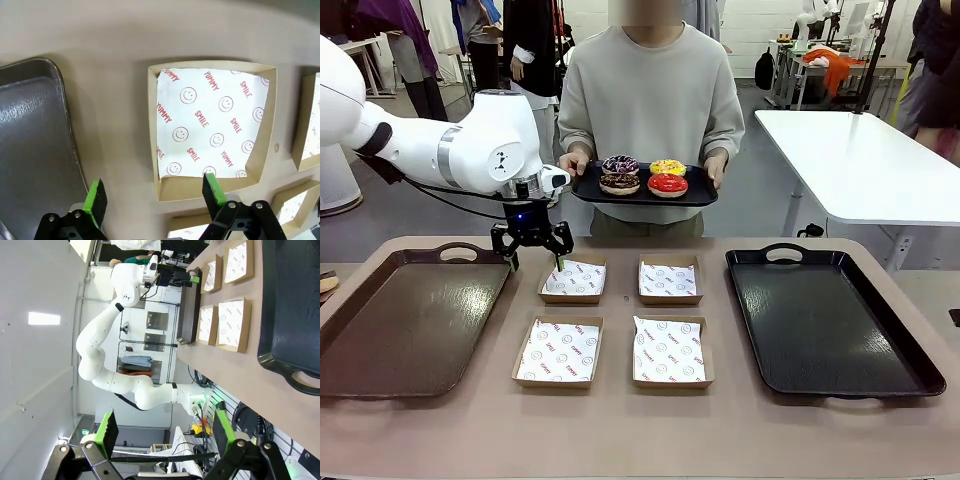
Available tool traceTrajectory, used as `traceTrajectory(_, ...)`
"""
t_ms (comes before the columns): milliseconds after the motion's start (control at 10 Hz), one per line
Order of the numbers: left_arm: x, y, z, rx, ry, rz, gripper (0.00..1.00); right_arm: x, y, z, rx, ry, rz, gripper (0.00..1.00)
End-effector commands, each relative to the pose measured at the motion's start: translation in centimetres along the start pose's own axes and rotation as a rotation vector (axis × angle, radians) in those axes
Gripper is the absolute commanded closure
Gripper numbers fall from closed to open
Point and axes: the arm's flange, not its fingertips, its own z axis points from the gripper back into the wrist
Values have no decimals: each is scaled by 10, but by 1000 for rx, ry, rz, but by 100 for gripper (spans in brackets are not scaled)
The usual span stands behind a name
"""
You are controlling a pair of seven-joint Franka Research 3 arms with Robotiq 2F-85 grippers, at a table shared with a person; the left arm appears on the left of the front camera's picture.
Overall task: Individually package the donuts and arrange them on the tray.
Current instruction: Pick up one Paper togo box.
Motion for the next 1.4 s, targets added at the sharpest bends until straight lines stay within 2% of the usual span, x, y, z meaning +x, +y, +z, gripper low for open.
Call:
traceTrajectory(0, 1, 2, 4, -3, -5, 5, 0, 0, 0, 1, 11, -1, 7, 0)
traceTrajectory(300, 0, 1, 1, 0, -1, 1, 0, 0, 0, 1, 11, -1, 7, 0)
traceTrajectory(500, 13, -1, -16, 51, -1, -33, 0, 0, 0, 1, 11, -1, 7, 0)
traceTrajectory(900, 33, -2, -38, 70, -13, 4, 0, 0, 0, 1, 11, -1, 7, 0)
traceTrajectory(1000, 34, -1, -38, 52, -20, -8, 57, 0, 0, 1, 11, -1, 7, 0)
traceTrajectory(1100, 34, -1, -37, 44, -25, -4, 57, 0, 0, 1, 11, -1, 7, 0)
traceTrajectory(1200, 34, -1, -35, 40, -28, -3, 100, 0, 0, 1, 11, -1, 7, 0)
traceTrajectory(1300, 34, -1, -34, 38, -34, 0, 62, 0, 0, 1, 11, -1, 7, 0)
